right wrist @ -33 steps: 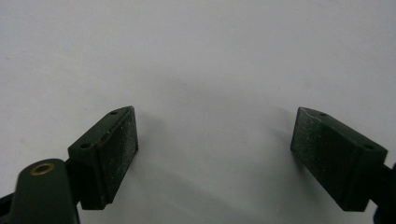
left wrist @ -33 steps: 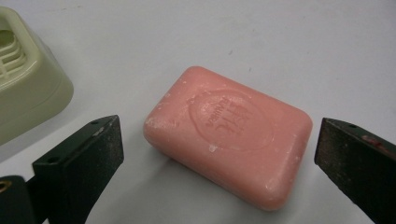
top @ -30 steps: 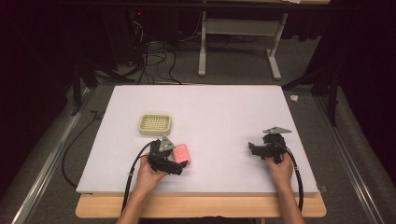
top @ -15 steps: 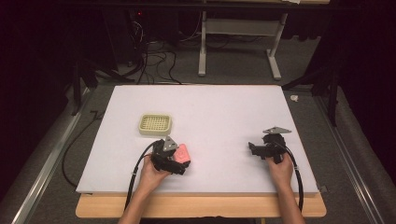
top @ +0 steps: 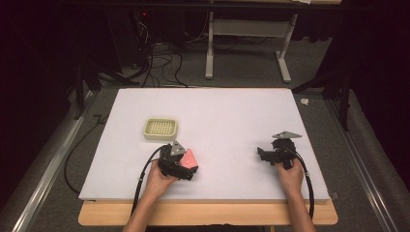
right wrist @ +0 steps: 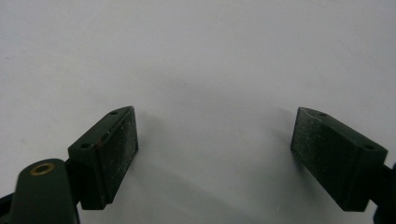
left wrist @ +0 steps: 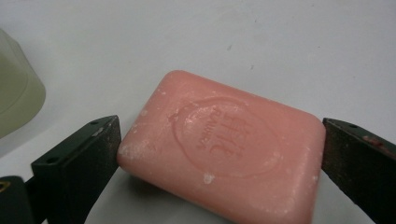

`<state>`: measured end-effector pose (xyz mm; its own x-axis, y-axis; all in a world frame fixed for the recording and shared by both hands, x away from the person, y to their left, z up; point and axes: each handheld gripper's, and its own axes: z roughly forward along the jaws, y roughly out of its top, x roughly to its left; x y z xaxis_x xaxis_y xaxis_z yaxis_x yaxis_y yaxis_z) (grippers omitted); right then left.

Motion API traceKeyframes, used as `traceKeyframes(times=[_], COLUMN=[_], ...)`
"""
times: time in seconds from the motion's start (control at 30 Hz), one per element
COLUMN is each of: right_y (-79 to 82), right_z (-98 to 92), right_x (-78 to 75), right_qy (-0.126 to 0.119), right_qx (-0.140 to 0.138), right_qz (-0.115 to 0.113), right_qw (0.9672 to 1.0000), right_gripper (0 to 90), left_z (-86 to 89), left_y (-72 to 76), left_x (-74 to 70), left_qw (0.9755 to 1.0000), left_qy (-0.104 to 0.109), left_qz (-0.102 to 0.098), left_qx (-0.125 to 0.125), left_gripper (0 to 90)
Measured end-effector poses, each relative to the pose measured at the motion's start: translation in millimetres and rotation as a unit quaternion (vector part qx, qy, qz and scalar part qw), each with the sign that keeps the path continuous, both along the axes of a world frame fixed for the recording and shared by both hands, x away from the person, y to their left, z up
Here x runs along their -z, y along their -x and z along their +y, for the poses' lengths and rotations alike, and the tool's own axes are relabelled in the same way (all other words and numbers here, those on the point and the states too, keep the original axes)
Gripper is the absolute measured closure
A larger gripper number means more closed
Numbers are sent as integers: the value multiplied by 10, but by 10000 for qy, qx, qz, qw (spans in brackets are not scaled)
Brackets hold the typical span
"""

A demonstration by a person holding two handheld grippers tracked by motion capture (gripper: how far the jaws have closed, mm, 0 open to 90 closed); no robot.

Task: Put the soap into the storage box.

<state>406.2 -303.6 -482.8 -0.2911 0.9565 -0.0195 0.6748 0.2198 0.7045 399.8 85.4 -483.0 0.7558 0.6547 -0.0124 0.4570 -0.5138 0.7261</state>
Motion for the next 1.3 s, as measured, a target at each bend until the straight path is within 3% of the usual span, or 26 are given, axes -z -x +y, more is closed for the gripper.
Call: traceKeyframes(times=[0.4,0.97,1.07,1.13,1.3], right_y=[1,0,1,1,2], right_z=[-1,-1,-1,0,0], right_x=[1,1,1,1,1], right_qy=[1,1,0,-2,-1], right_qx=[-3,-3,-3,3,1], right_qz=[-5,-4,-5,-3,-3], right_qw=[10000,10000,10000,10000,10000], right_gripper=[155,155,155,155,155], left_z=[-56,-64,-45,-23,-21], left_y=[-8,2,16,34,25], left_x=[22,18,3,-15,-11], left_qw=[9998,9997,9997,9998,9998], left_qy=[-181,-236,-243,-200,-184], left_qz=[-46,8,12,-37,-14], left_qx=[-2,-68,-45,-69,-98], left_gripper=[31,40,59,137,138])
